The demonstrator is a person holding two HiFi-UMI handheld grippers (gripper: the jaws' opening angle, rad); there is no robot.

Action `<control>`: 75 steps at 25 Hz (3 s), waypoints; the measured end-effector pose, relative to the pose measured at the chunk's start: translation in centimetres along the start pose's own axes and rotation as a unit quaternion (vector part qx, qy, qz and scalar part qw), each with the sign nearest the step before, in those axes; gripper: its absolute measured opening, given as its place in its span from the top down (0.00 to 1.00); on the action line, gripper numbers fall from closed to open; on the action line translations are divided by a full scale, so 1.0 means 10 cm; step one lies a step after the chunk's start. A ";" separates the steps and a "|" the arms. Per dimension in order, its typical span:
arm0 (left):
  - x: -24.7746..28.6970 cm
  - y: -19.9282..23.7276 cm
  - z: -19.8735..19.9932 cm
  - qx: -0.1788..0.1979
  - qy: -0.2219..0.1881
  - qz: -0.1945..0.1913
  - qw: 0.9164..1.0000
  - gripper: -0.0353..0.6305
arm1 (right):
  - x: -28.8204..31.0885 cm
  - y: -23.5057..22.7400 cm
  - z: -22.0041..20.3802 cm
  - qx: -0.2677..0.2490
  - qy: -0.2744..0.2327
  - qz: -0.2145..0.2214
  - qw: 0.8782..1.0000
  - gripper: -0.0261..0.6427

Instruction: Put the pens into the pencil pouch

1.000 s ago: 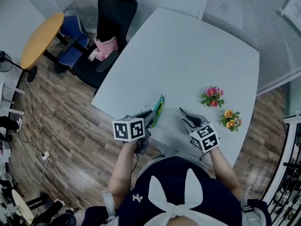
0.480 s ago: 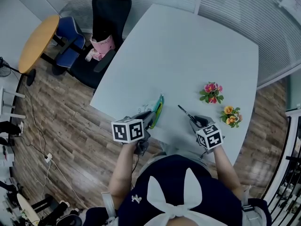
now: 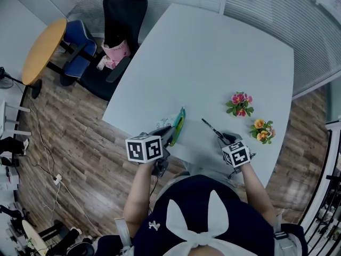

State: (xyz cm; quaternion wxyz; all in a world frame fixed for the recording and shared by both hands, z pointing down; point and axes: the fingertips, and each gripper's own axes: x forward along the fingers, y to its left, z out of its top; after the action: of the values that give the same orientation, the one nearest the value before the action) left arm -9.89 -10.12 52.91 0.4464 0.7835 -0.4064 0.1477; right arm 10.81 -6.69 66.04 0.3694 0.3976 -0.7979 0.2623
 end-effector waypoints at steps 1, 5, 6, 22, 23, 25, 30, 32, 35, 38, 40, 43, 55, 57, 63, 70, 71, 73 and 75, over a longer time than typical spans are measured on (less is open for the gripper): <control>0.00 0.00 0.00 0.000 0.000 0.000 1.000 0.86 | 0.02 -0.02 -0.03 0.004 0.003 -0.002 1.000 0.80; 0.01 -0.01 0.00 0.003 0.003 0.002 1.000 0.86 | 0.11 -0.08 -0.16 0.014 0.016 -0.008 1.000 0.80; 0.01 -0.01 0.00 0.003 0.004 0.002 1.000 0.86 | 0.12 -0.09 -0.17 0.014 0.019 -0.010 1.000 0.80; 0.00 0.03 0.05 0.009 0.006 0.008 1.000 0.86 | 0.28 -0.12 -0.26 -0.005 0.026 -0.034 0.999 0.85; 0.00 0.04 0.05 0.009 0.006 0.009 1.000 0.86 | 0.27 -0.11 -0.27 -0.004 0.026 -0.031 0.999 0.85; -0.01 0.04 0.05 0.009 0.007 0.012 1.000 0.86 | 0.26 -0.09 -0.27 -0.001 0.026 -0.023 0.999 0.86; -0.02 0.05 0.05 0.008 0.003 0.009 1.000 0.86 | 0.18 -0.05 -0.21 0.011 0.014 -0.016 1.000 0.86; -0.02 0.05 0.04 0.008 0.004 0.010 1.000 0.86 | 0.16 -0.05 -0.19 0.019 0.009 -0.013 1.000 0.86; -0.03 0.04 0.04 0.007 0.003 0.010 1.000 0.86 | 0.09 -0.04 -0.13 0.027 -0.003 -0.010 1.000 0.86; -0.05 0.04 0.04 0.007 0.004 0.009 1.000 0.86 | 0.01 -0.02 -0.05 0.029 -0.015 -0.012 0.999 0.86; -0.05 0.04 0.03 0.006 0.003 0.009 1.000 0.86 | -0.03 -0.01 0.01 0.029 -0.024 -0.013 0.999 0.86; -0.05 0.06 0.03 0.008 0.003 0.010 1.000 0.86 | -0.10 0.00 0.10 0.030 -0.039 -0.014 0.999 0.87; -0.05 0.08 0.05 0.011 0.004 0.011 1.000 0.86 | -0.45 0.02 0.60 0.010 -0.094 -0.026 0.995 0.87; -0.05 0.09 0.05 0.012 0.004 0.016 1.000 0.86 | -0.50 0.03 0.67 0.006 -0.103 -0.027 0.994 0.87; -0.04 0.08 0.03 0.010 0.004 0.010 1.000 0.86 | -0.62 0.08 0.82 -0.003 -0.122 -0.026 0.992 0.88; -0.02 0.07 0.05 0.011 0.004 0.005 1.000 0.86 | -0.67 0.13 0.93 -0.004 -0.134 -0.022 0.991 0.88; -0.02 0.06 0.04 0.011 0.005 0.005 1.000 0.86 | -0.68 0.14 0.93 -0.002 -0.135 -0.018 0.991 0.88; -0.02 0.05 0.04 0.011 0.004 0.007 1.000 0.86 | -0.70 0.16 0.96 0.005 -0.139 -0.009 0.990 0.88; -0.02 0.05 0.05 0.010 0.004 0.006 1.000 0.86 | -0.73 0.19 1.01 0.011 -0.146 -0.001 0.989 0.89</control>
State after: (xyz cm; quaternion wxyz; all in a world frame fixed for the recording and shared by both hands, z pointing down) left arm -10.44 -10.59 52.83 0.4387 0.7849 -0.4083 0.1575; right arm 8.44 -9.64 53.99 0.2445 0.4363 -0.8403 0.2093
